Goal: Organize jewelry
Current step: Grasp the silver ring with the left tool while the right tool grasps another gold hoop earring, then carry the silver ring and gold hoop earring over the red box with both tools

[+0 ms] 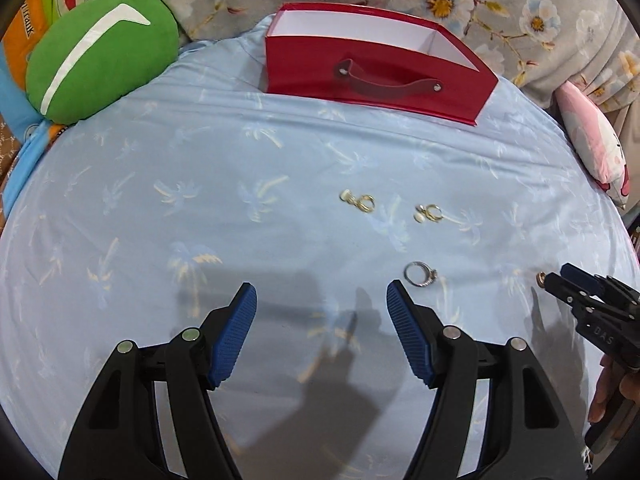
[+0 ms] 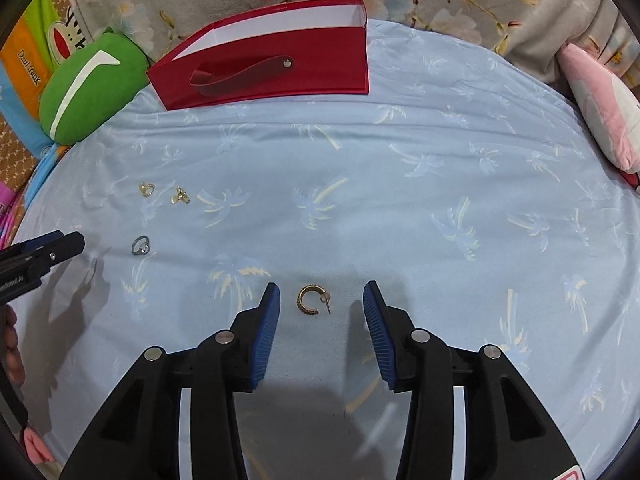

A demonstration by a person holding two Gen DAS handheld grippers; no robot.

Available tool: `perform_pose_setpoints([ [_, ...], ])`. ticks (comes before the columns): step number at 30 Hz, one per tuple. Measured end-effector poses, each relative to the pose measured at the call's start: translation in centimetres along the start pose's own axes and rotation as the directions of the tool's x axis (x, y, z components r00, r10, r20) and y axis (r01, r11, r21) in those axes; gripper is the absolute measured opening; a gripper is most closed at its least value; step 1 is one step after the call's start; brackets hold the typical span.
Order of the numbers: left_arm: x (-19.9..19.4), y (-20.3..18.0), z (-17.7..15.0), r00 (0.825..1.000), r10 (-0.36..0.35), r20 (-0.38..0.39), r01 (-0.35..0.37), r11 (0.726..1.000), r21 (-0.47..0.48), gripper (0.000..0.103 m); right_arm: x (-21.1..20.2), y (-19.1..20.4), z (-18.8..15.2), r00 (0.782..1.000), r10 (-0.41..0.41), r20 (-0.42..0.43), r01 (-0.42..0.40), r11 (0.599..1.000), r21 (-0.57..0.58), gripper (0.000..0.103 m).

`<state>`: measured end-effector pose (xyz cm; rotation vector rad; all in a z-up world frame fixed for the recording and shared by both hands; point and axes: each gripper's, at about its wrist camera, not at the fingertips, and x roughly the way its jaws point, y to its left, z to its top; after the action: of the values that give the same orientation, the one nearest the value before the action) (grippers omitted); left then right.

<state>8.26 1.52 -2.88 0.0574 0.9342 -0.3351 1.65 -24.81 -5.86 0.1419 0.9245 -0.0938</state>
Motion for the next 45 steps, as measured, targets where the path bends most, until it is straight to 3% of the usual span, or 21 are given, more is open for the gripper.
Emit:
perform_pose_setpoints([
  [9,1.3,-2.9,0.1,0.999,-0.030,-0.015,0.031,0.999,0.040,0.065,0.9,0.3,-0.3,1.000,-0.004,-0.005,0.004,1.000,-0.014,0.040],
  [16,2.5,-4.1,0.6,0.999,-0.036,-0.016,0.036,0.998,0.053,0.065,1.0,0.2,-0.1,1.000,0.009,-0.001,-0.009,1.000,-0.007,0.017],
  [28,4.1,-5.9,0.6,0.999,-0.034,-0.025,0.036,0.996,0.087,0.064,0.6,-0.3,-0.4,1.000,0.029,0.002,-0.029,0.999,0.025,0.017],
  [31,4.1,-6.1,0.6,0.999,-0.031,-0.015,0.032,0.995,0.092,0.056,0.5,-0.4,-0.3,0.999,0.034,0.003,-0.034,0.999,0.031,0.017],
  [39,3.9,-6.0,0.5,0.998,-0.062,-0.015,0.063,0.993,0.096,0.023,0.2,-0.4,-0.1,0.999,0.048,0.010,-0.048,0.998,0.039,0.017],
  [45,3.7,-6.0,0.4,0.994,-0.103,-0.029,0.105,0.991,0.079,0.023,-0.2,-0.3,0.1,0.998,0.056,0.018,-0.057,0.998,0.039,0.017],
])
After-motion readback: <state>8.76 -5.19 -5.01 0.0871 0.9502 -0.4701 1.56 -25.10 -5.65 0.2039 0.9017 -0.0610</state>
